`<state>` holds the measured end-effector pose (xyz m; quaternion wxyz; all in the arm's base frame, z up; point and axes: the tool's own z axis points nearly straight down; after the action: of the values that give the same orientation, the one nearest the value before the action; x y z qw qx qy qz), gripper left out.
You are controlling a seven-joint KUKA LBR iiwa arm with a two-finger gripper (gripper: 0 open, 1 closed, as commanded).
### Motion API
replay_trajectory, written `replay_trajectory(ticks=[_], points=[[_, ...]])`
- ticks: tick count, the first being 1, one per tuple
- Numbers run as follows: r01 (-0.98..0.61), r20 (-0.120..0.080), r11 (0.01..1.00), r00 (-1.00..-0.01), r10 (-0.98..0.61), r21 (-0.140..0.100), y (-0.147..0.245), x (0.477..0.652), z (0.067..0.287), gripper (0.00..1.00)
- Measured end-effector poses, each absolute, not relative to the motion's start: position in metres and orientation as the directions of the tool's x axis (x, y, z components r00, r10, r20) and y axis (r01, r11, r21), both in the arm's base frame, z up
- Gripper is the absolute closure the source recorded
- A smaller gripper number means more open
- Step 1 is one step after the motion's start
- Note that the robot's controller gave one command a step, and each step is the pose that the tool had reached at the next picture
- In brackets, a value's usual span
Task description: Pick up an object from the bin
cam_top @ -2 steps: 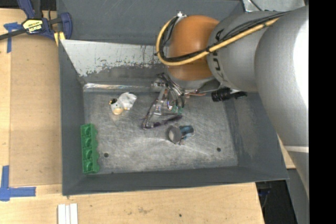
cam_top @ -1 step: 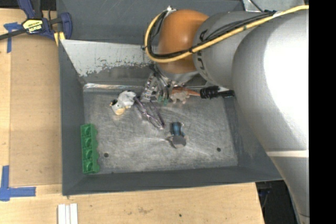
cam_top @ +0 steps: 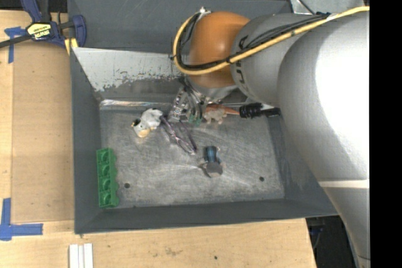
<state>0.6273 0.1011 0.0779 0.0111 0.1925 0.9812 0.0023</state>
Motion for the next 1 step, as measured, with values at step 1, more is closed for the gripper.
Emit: replay_trajectory(ticks=[1], points=[[0.371,0.003,0.929,-0.929,0.371,-0.002,0.0860,0.6113,0.1214,1.00]])
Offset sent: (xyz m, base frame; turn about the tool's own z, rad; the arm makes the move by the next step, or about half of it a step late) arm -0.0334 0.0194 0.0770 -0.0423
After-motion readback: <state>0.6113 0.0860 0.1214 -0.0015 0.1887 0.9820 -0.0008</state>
